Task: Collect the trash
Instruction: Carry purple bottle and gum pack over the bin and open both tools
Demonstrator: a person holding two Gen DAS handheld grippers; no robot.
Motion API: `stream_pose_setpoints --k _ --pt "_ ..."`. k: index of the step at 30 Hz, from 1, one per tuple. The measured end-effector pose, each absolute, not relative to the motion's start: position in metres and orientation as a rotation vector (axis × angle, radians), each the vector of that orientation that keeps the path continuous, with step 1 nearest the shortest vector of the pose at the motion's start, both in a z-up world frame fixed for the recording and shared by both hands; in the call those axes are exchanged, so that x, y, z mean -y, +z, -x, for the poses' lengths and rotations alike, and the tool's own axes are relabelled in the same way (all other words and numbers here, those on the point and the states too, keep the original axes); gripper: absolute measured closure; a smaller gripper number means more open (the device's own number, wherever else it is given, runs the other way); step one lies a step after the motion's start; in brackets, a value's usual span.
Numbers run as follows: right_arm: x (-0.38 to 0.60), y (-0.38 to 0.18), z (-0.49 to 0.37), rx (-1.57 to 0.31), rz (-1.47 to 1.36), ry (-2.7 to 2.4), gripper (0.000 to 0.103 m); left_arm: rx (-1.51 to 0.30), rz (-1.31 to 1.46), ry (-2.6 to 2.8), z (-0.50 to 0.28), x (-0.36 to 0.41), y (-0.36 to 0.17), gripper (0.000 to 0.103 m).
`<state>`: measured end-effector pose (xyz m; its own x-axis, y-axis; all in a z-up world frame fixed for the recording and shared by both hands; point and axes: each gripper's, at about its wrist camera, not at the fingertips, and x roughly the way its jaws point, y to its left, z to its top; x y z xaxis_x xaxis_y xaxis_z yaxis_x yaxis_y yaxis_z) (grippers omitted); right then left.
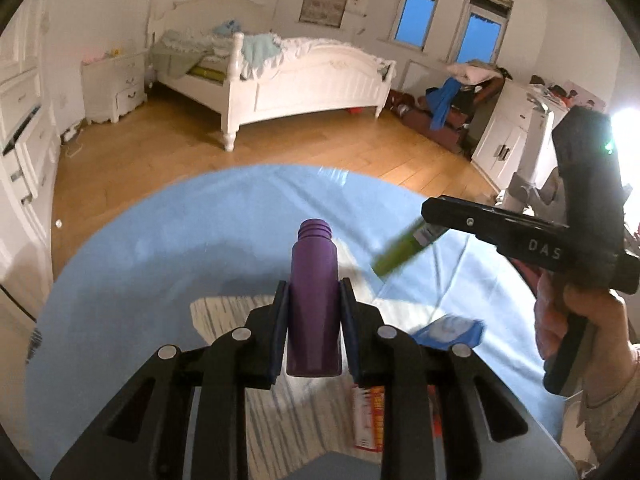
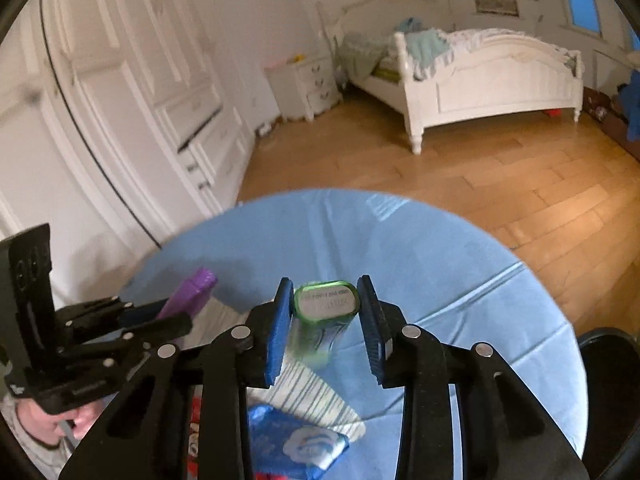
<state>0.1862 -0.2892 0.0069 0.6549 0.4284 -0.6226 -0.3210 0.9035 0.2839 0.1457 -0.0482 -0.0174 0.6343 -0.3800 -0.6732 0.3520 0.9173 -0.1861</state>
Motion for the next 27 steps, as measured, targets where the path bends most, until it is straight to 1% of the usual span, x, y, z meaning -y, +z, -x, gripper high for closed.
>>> stream_pose_setpoints --k 5,11,16,21,27 --pt "0.319 0.023 -0.169 -0.685 -0.203 0.41 0.071 -0.749 0.011 -0.454 -0.135 0.073 0.001 0.079" --pt "0.365 0.039 -0.143 -0.62 -0.245 0.375 0.071 -0.746 -0.01 -0.515 -0.128 0.111 0.008 0.079" --pt "0.414 0.046 -0.117 -0.569 -0.254 0.282 0.071 -0.742 -0.041 -0.585 -0.12 0.157 0.013 0.079" --pt "0.465 0.039 -0.095 -0.554 -0.277 0.181 0.071 -0.75 -0.064 -0.665 -0.114 0.203 0.012 0.079" --pt "0.519 0.014 -0.074 -0.575 -0.308 0.078 0.071 -0.765 -0.099 -0.771 -0.103 0.268 0.003 0.079"
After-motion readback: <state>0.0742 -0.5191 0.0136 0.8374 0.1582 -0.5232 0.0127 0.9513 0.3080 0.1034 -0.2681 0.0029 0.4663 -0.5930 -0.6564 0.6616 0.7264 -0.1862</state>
